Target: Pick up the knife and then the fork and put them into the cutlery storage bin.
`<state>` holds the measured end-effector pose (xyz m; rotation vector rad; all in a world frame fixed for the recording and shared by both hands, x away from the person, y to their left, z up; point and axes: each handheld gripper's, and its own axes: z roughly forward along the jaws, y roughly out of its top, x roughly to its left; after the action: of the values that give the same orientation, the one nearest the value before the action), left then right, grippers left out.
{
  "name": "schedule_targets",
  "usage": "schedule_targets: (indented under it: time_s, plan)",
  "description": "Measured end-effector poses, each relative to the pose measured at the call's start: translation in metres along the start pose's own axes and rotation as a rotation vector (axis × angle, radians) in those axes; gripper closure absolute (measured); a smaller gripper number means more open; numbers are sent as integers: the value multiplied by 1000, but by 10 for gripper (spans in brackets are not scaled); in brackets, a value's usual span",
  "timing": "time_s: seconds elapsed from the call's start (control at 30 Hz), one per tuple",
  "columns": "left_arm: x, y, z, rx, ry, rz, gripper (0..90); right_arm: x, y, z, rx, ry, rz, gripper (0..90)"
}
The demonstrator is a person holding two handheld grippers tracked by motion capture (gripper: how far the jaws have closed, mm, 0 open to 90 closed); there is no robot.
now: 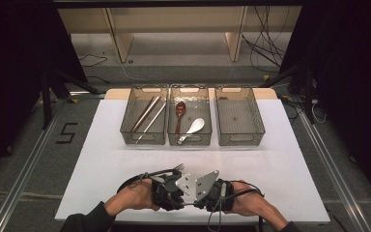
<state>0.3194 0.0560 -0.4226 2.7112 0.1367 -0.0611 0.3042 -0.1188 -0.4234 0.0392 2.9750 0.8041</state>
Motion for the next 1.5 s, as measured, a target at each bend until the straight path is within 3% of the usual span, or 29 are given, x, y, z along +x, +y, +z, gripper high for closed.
schedule_targets:
  time_s: [0.17, 0.33, 0.53, 0.63, 0.87, 1.13, 1.23, 1.5]
  plan:
    - [1, 0, -2, -21, 14, -34, 762, 1, 1, -2, 1, -26, 8, 896]
    - [8, -2, -10, -50, 32, -55, 680, 0, 0, -5, 1, -68, 23, 897]
    - [21, -7, -25, -149, 92, -176, 490, -8, -7, -10, -1, -142, 84, 897]
    - [25, -11, -30, -176, 129, -198, 422, -14, -11, -15, -3, -175, 123, 897]
    - [38, -25, -42, -261, 176, -293, 350, -25, -20, -23, -11, -256, 170, 897]
    - [49, -47, -46, -268, 213, -382, 297, -35, -27, -39, -46, -332, 217, 896]
    - [53, -56, -47, -292, 230, -422, 289, -39, -28, -46, -62, -355, 233, 896]
    - [59, -77, -50, -304, 253, -481, 277, -54, -34, -63, -82, -418, 275, 897]
